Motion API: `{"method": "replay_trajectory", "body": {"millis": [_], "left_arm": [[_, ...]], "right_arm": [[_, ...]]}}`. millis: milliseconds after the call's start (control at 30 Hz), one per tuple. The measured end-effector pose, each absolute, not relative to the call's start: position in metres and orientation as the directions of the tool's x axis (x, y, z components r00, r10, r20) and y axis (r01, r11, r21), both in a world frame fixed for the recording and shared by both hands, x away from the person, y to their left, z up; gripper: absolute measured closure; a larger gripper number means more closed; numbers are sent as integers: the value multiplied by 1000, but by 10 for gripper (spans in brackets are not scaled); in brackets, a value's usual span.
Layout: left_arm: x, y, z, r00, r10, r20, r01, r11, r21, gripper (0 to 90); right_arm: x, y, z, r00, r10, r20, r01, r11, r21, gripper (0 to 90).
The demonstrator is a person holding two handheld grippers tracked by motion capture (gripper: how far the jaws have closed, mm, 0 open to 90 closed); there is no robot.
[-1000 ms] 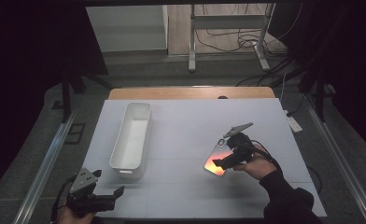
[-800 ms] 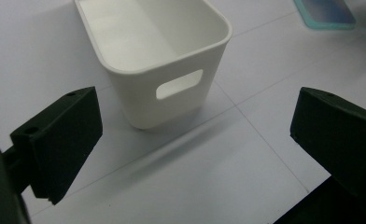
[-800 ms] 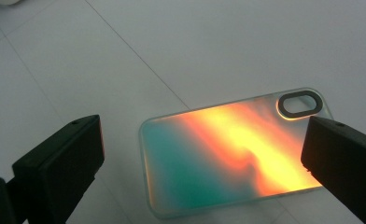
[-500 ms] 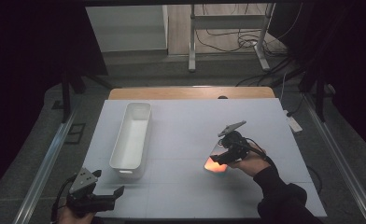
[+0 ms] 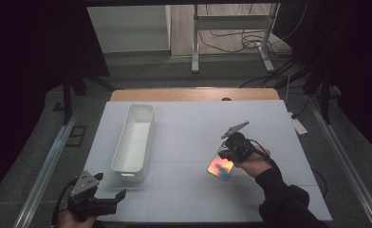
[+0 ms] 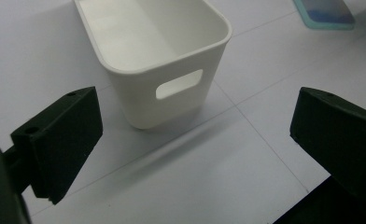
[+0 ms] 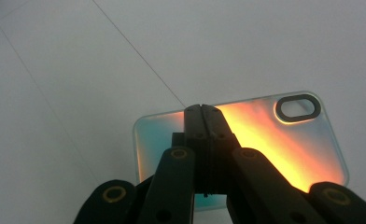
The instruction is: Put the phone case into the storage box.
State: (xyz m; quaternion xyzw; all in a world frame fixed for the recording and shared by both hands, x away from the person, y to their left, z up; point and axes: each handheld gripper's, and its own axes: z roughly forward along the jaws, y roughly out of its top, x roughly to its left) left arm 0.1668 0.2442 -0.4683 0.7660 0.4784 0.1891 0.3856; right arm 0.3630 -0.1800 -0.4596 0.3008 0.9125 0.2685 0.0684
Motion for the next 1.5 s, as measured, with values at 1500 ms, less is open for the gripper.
{"method": "replay_trajectory", "body": {"millis": [1500], "left_arm": [[167, 245, -468, 472, 877, -85, 588, -241, 772, 35]], "right_arm": [[364, -128, -504, -858, 510, 60, 483, 762, 432, 894]]}}
